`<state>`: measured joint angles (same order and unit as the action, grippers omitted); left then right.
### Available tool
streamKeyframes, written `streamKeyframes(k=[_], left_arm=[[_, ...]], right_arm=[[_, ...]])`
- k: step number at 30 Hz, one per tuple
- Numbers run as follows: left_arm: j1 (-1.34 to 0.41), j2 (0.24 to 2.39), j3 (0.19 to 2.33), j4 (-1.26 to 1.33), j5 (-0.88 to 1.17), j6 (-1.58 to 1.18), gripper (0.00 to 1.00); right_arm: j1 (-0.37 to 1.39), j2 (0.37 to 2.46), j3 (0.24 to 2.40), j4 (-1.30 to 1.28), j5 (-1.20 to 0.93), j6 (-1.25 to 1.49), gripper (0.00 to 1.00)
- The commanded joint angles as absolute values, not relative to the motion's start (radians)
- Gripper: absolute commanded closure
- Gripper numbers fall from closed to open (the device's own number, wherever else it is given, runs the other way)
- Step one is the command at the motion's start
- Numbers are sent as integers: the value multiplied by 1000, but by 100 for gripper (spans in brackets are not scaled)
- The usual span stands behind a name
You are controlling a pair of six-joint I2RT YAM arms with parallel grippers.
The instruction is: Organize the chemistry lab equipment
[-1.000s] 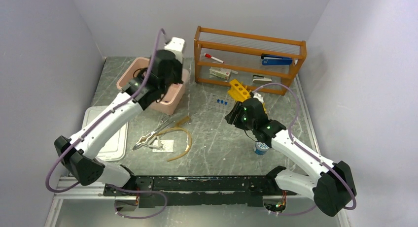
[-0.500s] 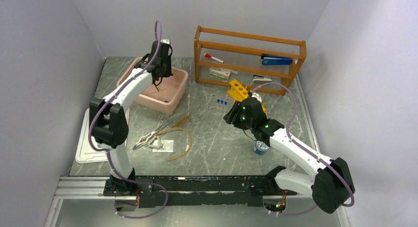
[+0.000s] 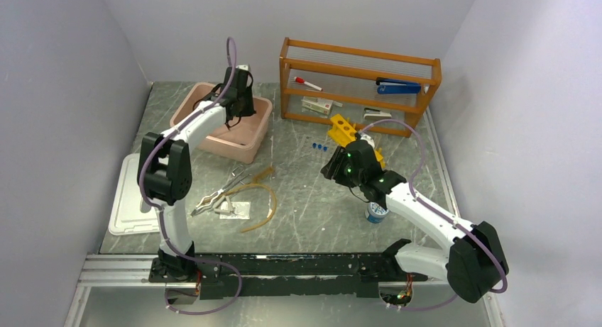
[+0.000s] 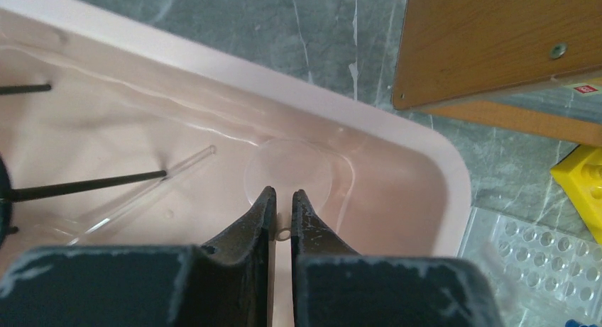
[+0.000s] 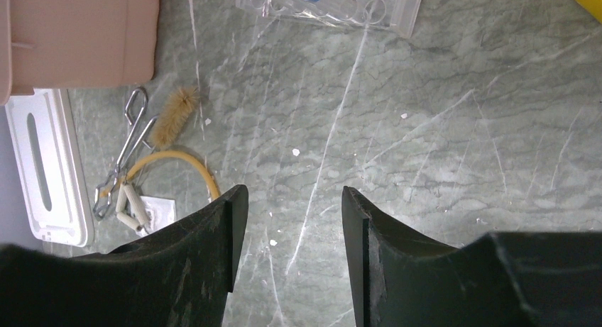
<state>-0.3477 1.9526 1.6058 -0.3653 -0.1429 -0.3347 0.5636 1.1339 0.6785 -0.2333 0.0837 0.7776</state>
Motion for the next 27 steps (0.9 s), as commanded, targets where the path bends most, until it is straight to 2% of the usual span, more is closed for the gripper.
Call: streamKeyframes(k=[1,11,21,27], left_arm=[[-344,1964,1567,-268,-108,-369,86],[-344,1928,1587,-304,-127,-355,56],[-344,1802,1620,-385,-77,-331,42],[-344,1631,1522,-442,-37,-311,34]], right_arm=[[555,1141,695,-217,74,776,45],[554,1126,695,-216,68,776,45],[555,1121,700,-210,52,757,45],[558,1148,713,-182,6,671,45]])
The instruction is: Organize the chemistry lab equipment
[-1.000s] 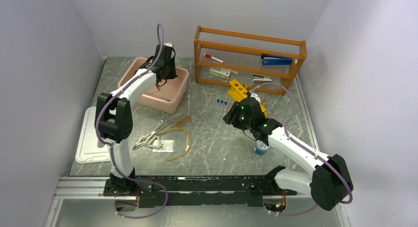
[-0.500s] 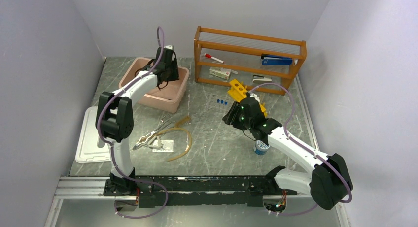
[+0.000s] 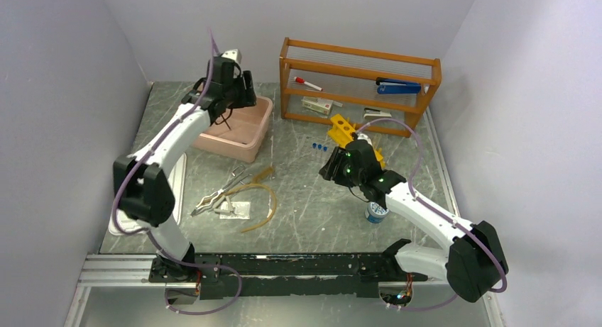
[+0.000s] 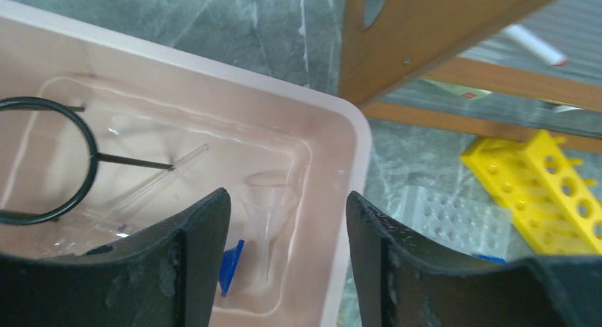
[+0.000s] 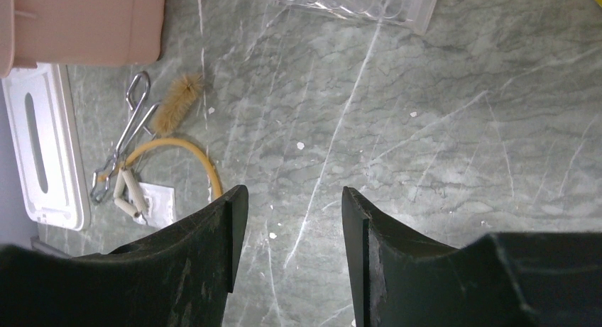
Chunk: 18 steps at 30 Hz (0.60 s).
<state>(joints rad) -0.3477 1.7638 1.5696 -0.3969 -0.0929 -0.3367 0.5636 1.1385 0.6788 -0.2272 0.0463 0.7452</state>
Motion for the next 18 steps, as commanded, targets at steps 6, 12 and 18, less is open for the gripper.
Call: streamKeyframes(k=[6,12,18], left_arm=[[-344,1382,1298,-463,-11,-308,27],[-344,1191,1048,-500,-9,-339,29],[-344,1098,874,-535,6,-399,30]], right_arm=[[620,1249,793,-199,-19,585,45],[777,1401,911,-245,107,552,45],[868,1586,1037,-285,108,533,45]])
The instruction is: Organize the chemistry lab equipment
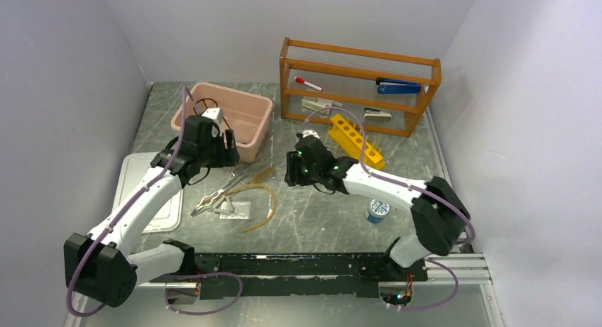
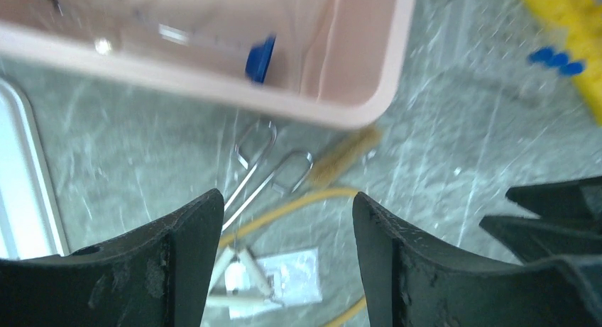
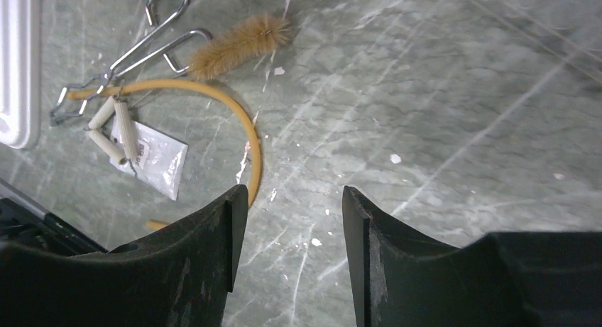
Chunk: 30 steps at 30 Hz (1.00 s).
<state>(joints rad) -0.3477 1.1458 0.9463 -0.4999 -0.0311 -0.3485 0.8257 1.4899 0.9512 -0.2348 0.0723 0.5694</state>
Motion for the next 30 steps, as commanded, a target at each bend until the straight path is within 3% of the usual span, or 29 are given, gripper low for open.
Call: streamKeyframes(k=[1,10,18,23,27,30], left_arm=[[-344,1090,856,-528,4,-414,30],[-344,965,736,-430,-182,-568,31],[-344,892,720,-424,-231,-594,28],[-344,864,710,-424,-253,-579,16],[-344,854,725,-439,-277,-563,4],[-344,852,735,-453,-287,-564,3]], right_arm=[[884,1623,1067,-304,115,514,45],[964,1979,1398,-520,223,410,48],[985,2087,1491,-577,159,386,58],[995,2132,1528,-613,168,376,66],[997,2119,1519,-597,118,355,66],[999,2105,1508,-578,77,323,64]])
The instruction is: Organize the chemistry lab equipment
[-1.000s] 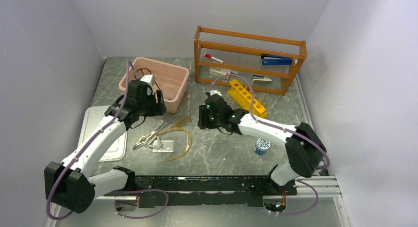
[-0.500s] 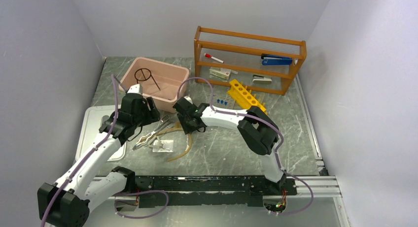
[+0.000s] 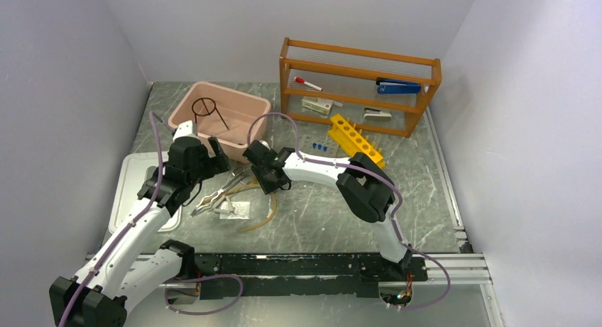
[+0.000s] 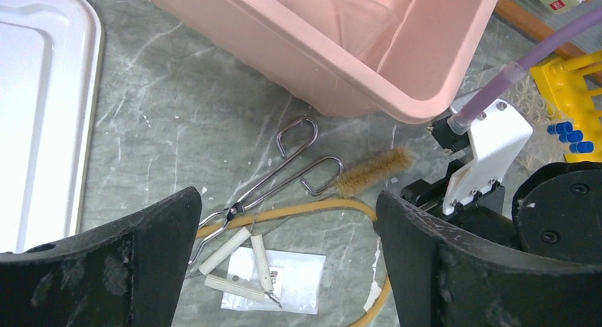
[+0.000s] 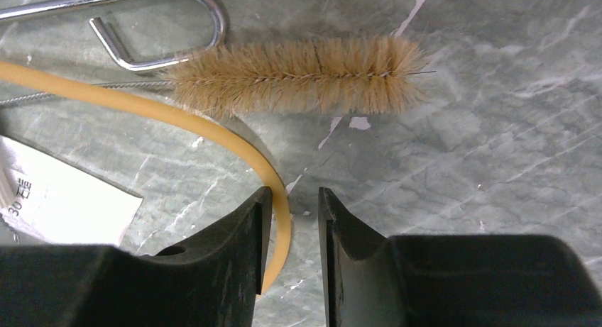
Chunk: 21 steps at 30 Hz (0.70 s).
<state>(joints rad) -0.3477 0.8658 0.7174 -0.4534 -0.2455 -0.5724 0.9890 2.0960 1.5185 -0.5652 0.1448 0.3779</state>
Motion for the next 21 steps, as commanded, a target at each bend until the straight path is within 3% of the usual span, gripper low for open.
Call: streamKeyframes(k=[1,7,9,12,21], left_arm=[[-343,852,736,-455,-291,-568,3],[-343,834,735,-470,-311,-591,5],[-344,830,735,-477,-311,-599,7],[-344,825,736,-487,-304,-612,9],[-343,811,758,-498,-239,-671,11]], right_arm=[[999,2109,1510,-581,70,318,63],[1000,2126,1514,-588,57,300,65],[1002,2125,1509,-586,83,305,75],[1006,2089,1480,-566,139,312,98],[1006,1754,1269,-415,246,321,100]])
